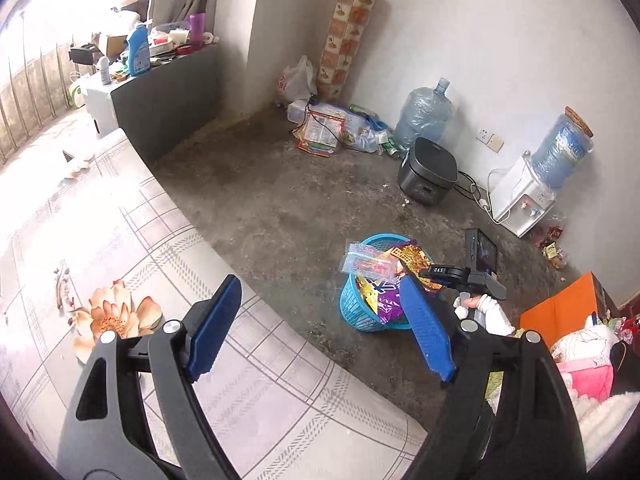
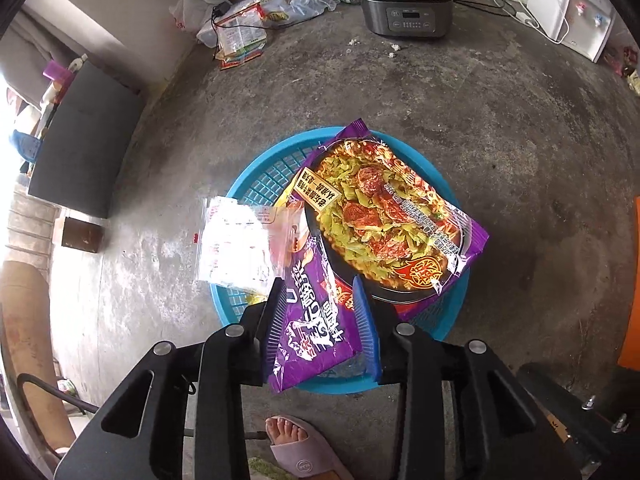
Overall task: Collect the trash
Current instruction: 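Open both tools to drop the snack bag and clear bag in, then lower the right tool to the clear cake bag on the floor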
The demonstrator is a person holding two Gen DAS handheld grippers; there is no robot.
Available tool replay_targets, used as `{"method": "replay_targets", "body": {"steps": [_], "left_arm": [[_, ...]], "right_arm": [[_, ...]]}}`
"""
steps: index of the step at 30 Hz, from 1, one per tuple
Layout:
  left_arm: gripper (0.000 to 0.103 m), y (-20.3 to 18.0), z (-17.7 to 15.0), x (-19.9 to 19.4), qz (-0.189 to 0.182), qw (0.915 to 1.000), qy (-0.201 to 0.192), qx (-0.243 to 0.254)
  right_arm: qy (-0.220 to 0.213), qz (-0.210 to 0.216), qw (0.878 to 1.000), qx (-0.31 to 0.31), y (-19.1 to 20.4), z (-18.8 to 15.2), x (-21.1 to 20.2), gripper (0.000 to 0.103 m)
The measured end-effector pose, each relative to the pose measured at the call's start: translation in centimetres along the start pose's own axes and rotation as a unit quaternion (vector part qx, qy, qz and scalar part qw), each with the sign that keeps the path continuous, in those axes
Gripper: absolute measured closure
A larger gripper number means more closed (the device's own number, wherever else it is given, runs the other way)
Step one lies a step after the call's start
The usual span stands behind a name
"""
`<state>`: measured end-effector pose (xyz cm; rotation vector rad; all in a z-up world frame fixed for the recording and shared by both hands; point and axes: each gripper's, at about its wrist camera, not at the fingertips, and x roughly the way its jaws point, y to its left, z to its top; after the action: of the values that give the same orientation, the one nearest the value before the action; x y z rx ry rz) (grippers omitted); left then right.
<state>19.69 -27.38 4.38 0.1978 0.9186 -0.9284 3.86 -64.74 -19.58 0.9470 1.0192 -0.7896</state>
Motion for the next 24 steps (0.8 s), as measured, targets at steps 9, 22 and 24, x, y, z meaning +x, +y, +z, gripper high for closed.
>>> {"method": "replay_targets", "body": {"steps": [9,22,24], "left_arm": [[0.026,4.3,-5.0,-4.9,0.034,0.9980,-0.029,-0.045],[0.026,7.9,-6.3,-9.9,0.084,0.9918,-0.087,-0.041],[0.026,8.4,-6.2,-10.0,0.094,0.9908,-0.089,-0.041]], "right_arm": [[-0.054,-0.011,0.998,-0.028,1.2,-1.3,-4.7,0.066],[-0.061,-0.007,0.986,-0.153,12.2,0.7,-2.6,0.066],[-0.046,0.005,0.988,-0.148,13.2,0.8,-1.3,0.067]]}}
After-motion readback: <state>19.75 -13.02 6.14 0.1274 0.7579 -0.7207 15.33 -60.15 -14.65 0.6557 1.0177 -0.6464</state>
